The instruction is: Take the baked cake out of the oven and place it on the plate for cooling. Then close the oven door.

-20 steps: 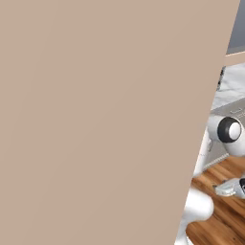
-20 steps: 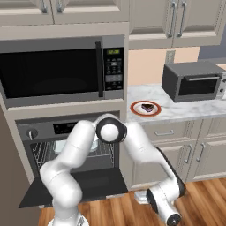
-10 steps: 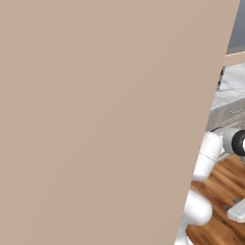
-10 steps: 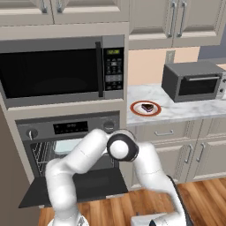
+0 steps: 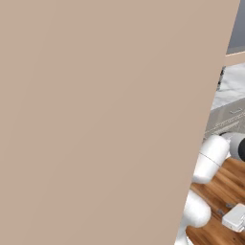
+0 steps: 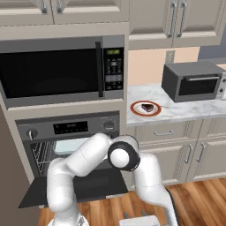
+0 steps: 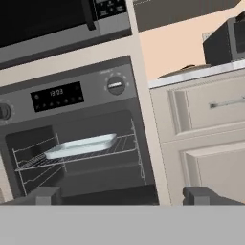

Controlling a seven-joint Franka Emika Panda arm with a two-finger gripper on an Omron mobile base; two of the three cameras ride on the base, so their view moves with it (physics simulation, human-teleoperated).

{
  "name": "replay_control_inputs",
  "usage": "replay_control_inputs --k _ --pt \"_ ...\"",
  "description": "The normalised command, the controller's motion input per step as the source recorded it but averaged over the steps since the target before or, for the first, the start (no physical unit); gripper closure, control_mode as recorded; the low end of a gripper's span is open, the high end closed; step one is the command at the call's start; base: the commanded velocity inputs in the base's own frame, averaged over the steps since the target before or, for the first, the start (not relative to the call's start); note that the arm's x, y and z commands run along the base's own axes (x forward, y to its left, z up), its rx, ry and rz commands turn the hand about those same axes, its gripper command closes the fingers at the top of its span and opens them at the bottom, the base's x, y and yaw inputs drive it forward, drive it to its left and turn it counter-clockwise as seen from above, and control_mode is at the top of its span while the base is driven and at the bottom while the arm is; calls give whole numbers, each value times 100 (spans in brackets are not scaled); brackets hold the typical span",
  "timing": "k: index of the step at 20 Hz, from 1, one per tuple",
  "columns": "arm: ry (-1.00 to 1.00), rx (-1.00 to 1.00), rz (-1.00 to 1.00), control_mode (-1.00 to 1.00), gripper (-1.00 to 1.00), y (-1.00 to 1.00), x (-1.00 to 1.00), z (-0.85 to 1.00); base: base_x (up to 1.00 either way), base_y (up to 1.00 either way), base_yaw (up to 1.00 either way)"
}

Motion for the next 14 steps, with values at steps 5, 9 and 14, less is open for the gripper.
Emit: replay_control_inputs --k 5,9,14 --pt "-1 2 0 -100 -100 50 0 45 0 0 0" --pt "0 0 4 -100 -100 56 0 41 0 0 0" --pt "0 0 5 -100 -100 43 0 28 0 0 0"
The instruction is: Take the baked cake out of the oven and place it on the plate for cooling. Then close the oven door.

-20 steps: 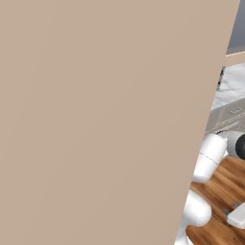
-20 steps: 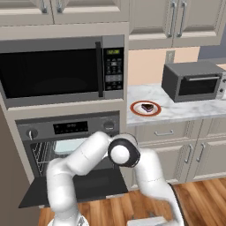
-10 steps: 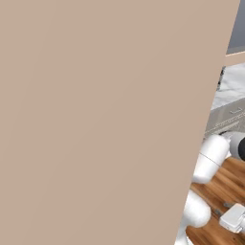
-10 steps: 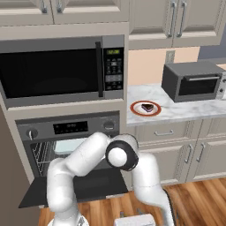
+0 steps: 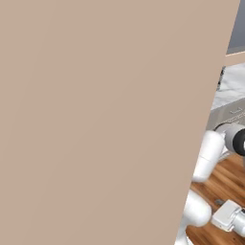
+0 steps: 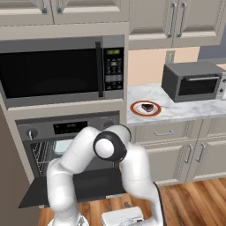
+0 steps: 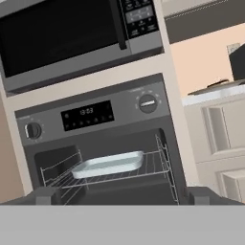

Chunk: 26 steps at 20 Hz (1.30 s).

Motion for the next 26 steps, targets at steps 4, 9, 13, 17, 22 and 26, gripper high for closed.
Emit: replay_control_inputs --k 4,9,13,17,22,26 --pt "0 1 0 -100 -100 27 -4 16 0 0 0" --pt "0 2 0 -100 -100 27 -6 3 0 0 0" --pt "0 0 0 -100 -100 33 -1 -12 0 0 0" --pt "-2 0 0 -100 -100 22 0 -26 0 0 0" --pt "-6 0 0 -100 -100 2 0 -34 0 0 0" --pt "-11 0 0 -100 -100 0 0 -45 0 0 0"
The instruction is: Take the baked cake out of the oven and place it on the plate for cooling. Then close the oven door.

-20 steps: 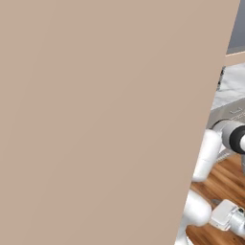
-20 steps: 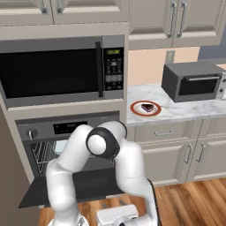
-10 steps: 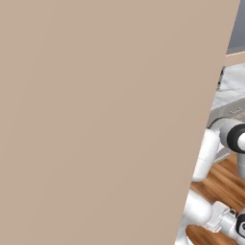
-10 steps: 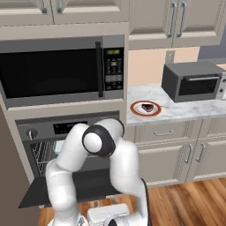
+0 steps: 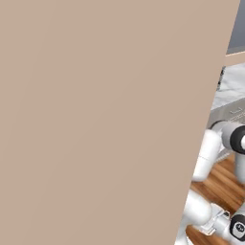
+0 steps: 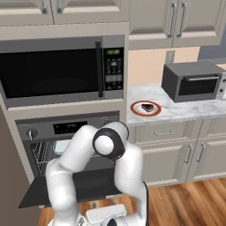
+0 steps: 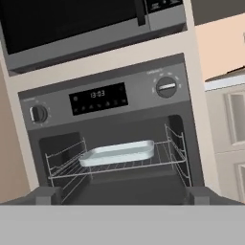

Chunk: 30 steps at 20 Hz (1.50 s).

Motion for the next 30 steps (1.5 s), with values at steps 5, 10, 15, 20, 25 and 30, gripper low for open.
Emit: replay_control_inputs --k 5,10,15,20,25,30 --pt "-12 0 0 -100 -100 0 1 -45 0 0 0" --pt "-13 0 0 -100 -100 0 7 -31 0 0 0" --pt "-10 0 0 -100 -100 0 10 -5 0 0 0" --pt "-2 0 0 -100 -100 5 22 -1 0 0 0" --pt "-1 0 0 -100 -100 15 24 -3 0 0 0" --pt "-1 0 0 -100 -100 11 34 -3 0 0 0"
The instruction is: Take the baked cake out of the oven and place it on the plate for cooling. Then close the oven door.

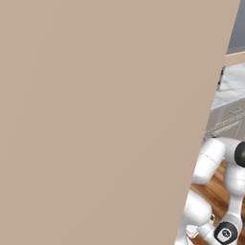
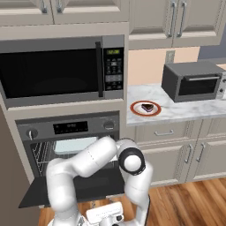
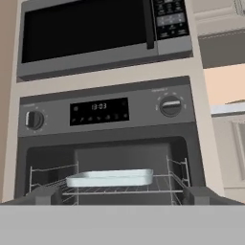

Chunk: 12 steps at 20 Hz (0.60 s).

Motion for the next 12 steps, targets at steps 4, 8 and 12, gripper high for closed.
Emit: replay_control_inputs --k 4,8,12 --pt "0 0 0 -100 -100 2 21 -13 0 0 0" --pt "0 0 0 -100 -100 0 5 -35 0 0 0" --pt "0 -1 0 -100 -100 0 4 -38 0 0 0"
